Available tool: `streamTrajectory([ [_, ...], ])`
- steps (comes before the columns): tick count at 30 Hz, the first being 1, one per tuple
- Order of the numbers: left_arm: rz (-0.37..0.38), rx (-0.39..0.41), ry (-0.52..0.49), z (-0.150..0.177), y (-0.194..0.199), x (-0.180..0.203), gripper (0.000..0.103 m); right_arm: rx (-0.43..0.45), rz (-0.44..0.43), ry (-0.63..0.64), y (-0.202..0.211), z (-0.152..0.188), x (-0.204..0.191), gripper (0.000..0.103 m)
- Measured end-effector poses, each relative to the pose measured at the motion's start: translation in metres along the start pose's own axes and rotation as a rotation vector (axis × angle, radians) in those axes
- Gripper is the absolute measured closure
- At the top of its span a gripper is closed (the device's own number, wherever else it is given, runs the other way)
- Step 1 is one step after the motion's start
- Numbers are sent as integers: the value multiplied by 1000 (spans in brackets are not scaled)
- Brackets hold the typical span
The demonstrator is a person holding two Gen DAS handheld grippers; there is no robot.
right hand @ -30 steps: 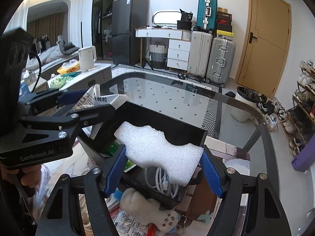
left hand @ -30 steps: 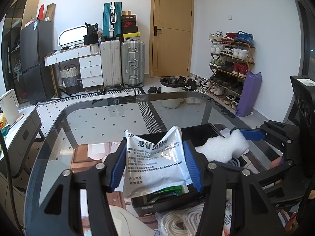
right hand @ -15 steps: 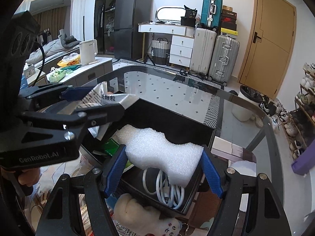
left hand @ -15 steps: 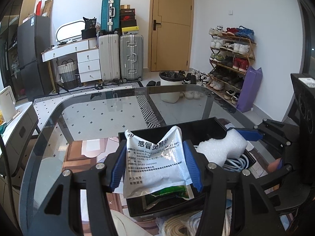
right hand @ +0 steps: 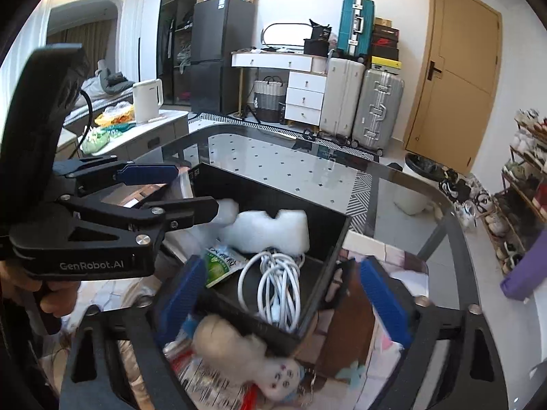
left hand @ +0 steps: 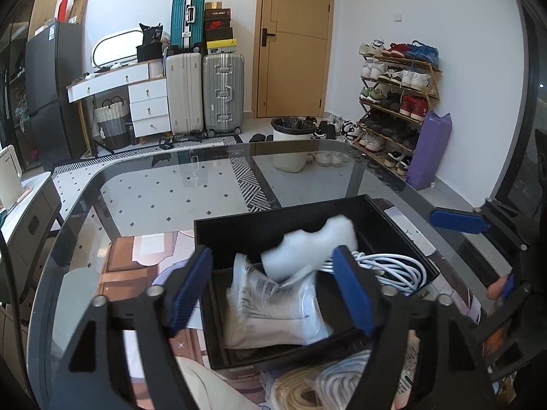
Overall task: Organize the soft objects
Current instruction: 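Open the left tool over the box while the right tool drops the foam inside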
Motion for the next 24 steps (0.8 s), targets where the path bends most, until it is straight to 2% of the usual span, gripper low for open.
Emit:
streamTrajectory([
  [2,1,16,7,0,5,1,4,3,-8,-13,9,3,0,4],
  [4,10,40,19,1,14,1,0,6,6,-14,17,6,1,1],
  [8,21,39,34,4,27,1,0,4,12,-58,30,15,3,1],
  [17,-46,61,51,28,61,5,0,-47,-3,-145,40,54,8,1],
  [21,-72,39,62,40,65,7,0,-73,-34,-181,41,67,10,1],
  [24,-81,25,53,51,65,10,0,-77,-25,-188,43,71,12,1],
])
Point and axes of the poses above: each gripper's, at about its wrist camera, not at the fingertips, and y roughly against the way its jaws point, x to its right, z to its underside, the point moved 2 cm from there along -y, roughly the way its jaws point
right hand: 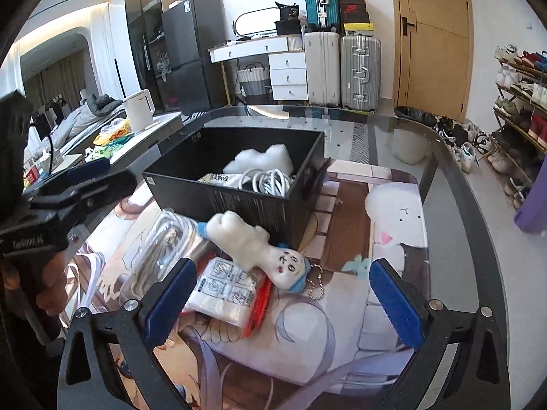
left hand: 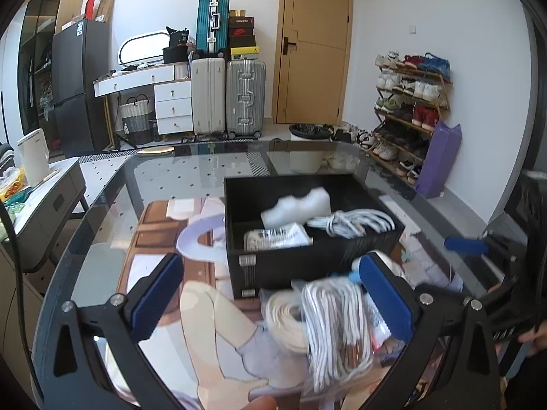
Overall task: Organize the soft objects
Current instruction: 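Open the left tool over the box while the right tool drops the foam inside, then move both tools back over the bagged rope and the red-edged packet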
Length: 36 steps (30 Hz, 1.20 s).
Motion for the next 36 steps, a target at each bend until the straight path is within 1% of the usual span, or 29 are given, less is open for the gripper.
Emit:
streamTrajectory([
  [2,-11,-15,-14,7,-2,3,0,-3,-18,-15,0,1,0,1],
  [4,-19,-32,-14,12,-4,3,0,-9,-16,-11,1,3,-2,1],
  [7,3,-51,3,19,-6,2,0,-27,-9,8,-1,5,-4,1],
  [11,-3,-61,-5,26,-7,5,0,-36,-19,12,-3,6,-5,1],
  [17,5,-89,-6,35,-12,5,0,-56,-22,-20,-9,9,1,1],
  [23,20,-89,0,40,-10,3,0,-96,-44,-47,-20,12,0,1],
  [28,37,-91,27,42,-10,-2,0,-125,-64,-56,-32,15,-8,1],
  [32,49,-117,36,44,-14,-3,0,-157,-51,-35,-42,19,-17,1],
  [34,50,-113,31,44,-13,-2,0,-170,-29,-14,-45,23,-20,1],
  [36,54,-114,29,44,-14,-2,0,-179,-28,-14,-45,23,-19,1],
])
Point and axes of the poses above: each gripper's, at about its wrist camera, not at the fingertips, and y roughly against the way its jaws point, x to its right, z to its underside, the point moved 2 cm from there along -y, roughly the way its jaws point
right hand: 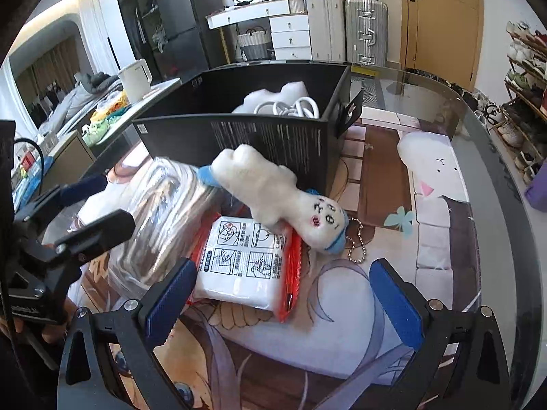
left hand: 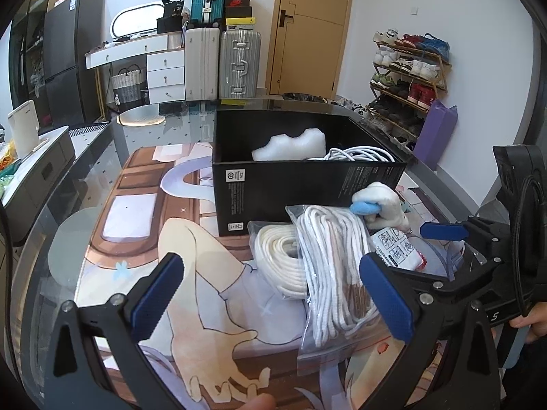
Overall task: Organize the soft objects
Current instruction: 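Move both tools back over the bagged rope and the red-edged packet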
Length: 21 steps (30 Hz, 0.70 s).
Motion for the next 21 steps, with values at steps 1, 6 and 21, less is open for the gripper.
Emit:
streamTrajectory([
  [1,1,-2,0,0,0,0,0,-1,1,-2,0,0,1,1],
  [6,6,-1,-3,0,-1,0,0,-8,-7,4,-2,2,-2,1],
  [21,6,-5,-22,3,-1,3,0,6,-22,46,5,2,-13,28],
])
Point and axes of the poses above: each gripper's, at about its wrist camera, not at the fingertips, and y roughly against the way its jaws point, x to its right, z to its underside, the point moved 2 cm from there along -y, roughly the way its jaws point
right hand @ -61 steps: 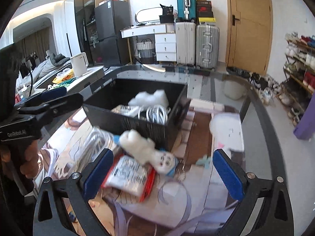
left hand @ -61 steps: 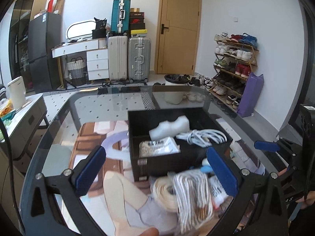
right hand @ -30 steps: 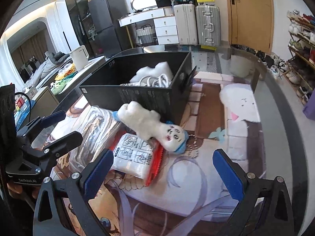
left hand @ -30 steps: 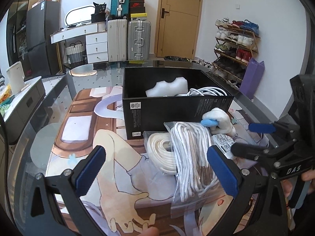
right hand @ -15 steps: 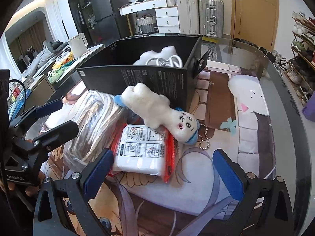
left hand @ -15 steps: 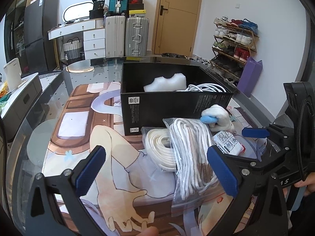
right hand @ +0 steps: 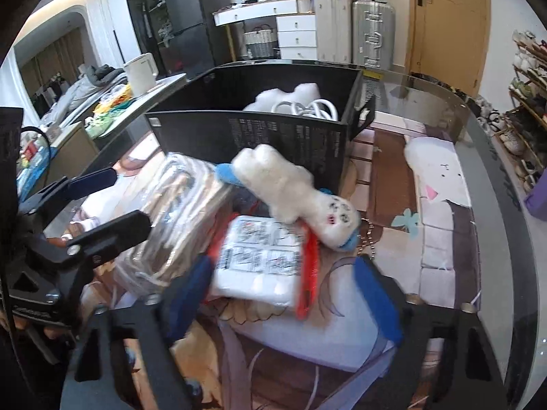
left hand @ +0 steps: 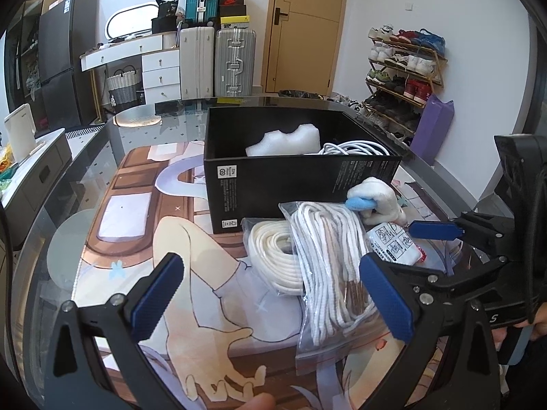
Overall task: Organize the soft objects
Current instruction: 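Move both tools back over the bagged rope and the red-edged packet, then grasp the bagged white rope with the left tool while the right tool grasps the red-edged packet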
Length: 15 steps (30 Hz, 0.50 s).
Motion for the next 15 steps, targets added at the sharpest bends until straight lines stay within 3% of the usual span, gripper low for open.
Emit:
streamTrajectory([
  [3,-2,-4,-8,1,0,0,0,3,-30,18,2,1,-4,43],
  [8,0,-8,-5,1,1,-1,0,18,-51,20,9,8,-2,49],
  [15,-6,-9,-15,2,0,-1,0,44,-92,-4,23,18,8,50],
])
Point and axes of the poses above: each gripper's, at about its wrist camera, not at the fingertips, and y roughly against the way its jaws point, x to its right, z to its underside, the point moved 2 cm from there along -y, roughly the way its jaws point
